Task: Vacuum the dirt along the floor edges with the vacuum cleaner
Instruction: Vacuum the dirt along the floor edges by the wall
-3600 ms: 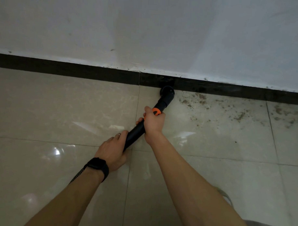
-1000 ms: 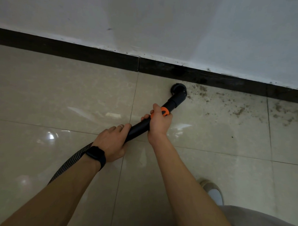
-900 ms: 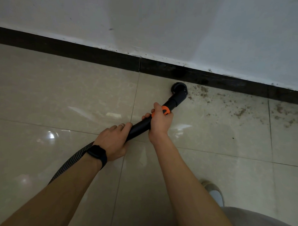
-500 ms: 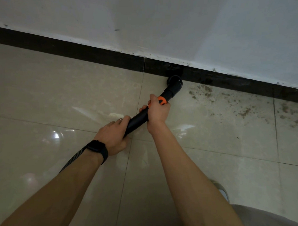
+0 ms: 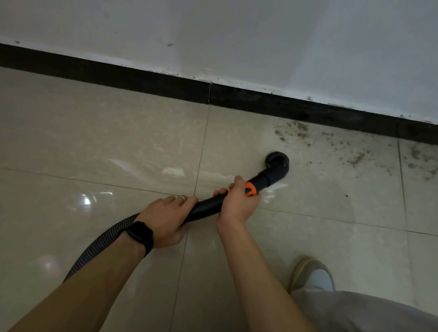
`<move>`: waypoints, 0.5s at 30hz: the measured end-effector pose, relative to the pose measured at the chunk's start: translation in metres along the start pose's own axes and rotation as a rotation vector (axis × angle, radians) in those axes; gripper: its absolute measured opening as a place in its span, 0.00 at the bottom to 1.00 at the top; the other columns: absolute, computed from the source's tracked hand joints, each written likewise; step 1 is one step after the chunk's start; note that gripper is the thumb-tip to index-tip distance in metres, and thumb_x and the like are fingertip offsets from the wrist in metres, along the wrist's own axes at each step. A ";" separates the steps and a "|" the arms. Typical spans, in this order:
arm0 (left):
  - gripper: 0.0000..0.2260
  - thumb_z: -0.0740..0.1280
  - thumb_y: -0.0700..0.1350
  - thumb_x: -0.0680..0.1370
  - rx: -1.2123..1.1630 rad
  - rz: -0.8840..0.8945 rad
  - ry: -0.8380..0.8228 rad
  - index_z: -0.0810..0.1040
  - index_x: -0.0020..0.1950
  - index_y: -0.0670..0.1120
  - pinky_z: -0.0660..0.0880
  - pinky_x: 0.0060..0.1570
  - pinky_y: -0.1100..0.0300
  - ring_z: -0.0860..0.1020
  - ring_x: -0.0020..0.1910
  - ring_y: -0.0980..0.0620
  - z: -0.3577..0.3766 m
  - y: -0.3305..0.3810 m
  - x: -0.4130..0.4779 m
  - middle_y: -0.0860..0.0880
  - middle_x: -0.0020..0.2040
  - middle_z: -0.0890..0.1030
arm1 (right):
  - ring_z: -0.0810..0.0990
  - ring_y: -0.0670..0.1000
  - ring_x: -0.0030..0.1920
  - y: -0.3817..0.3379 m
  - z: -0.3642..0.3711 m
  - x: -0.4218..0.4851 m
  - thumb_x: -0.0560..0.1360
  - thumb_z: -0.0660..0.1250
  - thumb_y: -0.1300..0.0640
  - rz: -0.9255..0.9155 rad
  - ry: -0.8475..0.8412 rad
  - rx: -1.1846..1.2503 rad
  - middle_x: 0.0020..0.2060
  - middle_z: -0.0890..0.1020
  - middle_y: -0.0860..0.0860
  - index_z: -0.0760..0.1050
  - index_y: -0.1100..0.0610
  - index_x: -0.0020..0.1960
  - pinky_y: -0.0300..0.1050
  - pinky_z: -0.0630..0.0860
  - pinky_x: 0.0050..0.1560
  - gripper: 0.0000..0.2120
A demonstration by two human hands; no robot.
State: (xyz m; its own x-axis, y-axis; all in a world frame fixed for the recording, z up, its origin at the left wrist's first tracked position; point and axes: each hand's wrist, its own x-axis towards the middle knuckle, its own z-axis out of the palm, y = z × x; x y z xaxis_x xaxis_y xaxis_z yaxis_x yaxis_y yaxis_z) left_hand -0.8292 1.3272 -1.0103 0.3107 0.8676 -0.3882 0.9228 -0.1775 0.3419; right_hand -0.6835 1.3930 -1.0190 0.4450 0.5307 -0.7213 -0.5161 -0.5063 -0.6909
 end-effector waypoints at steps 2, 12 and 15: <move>0.21 0.64 0.51 0.76 0.012 0.001 0.004 0.62 0.66 0.52 0.74 0.46 0.52 0.75 0.50 0.47 0.000 0.007 0.007 0.50 0.56 0.76 | 0.75 0.49 0.21 -0.006 -0.002 0.006 0.79 0.69 0.61 -0.010 -0.008 -0.009 0.34 0.76 0.53 0.67 0.56 0.53 0.45 0.77 0.27 0.11; 0.21 0.64 0.50 0.76 0.007 -0.040 0.043 0.62 0.66 0.51 0.74 0.42 0.54 0.75 0.46 0.48 -0.001 0.014 0.026 0.50 0.54 0.76 | 0.75 0.49 0.23 -0.025 0.007 0.023 0.79 0.69 0.61 -0.003 -0.117 -0.013 0.33 0.76 0.52 0.66 0.55 0.54 0.46 0.78 0.29 0.12; 0.20 0.64 0.49 0.76 -0.005 -0.050 0.055 0.62 0.65 0.51 0.74 0.41 0.53 0.74 0.46 0.48 -0.001 0.016 0.031 0.50 0.54 0.76 | 0.75 0.49 0.23 -0.029 0.010 0.027 0.79 0.69 0.62 -0.002 -0.135 -0.016 0.34 0.75 0.53 0.66 0.55 0.53 0.45 0.78 0.28 0.12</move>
State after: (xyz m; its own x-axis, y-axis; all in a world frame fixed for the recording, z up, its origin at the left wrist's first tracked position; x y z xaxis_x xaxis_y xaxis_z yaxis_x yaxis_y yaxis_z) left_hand -0.8052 1.3515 -1.0159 0.2510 0.8994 -0.3578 0.9356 -0.1306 0.3279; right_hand -0.6632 1.4289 -1.0179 0.3430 0.6177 -0.7076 -0.5032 -0.5152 -0.6938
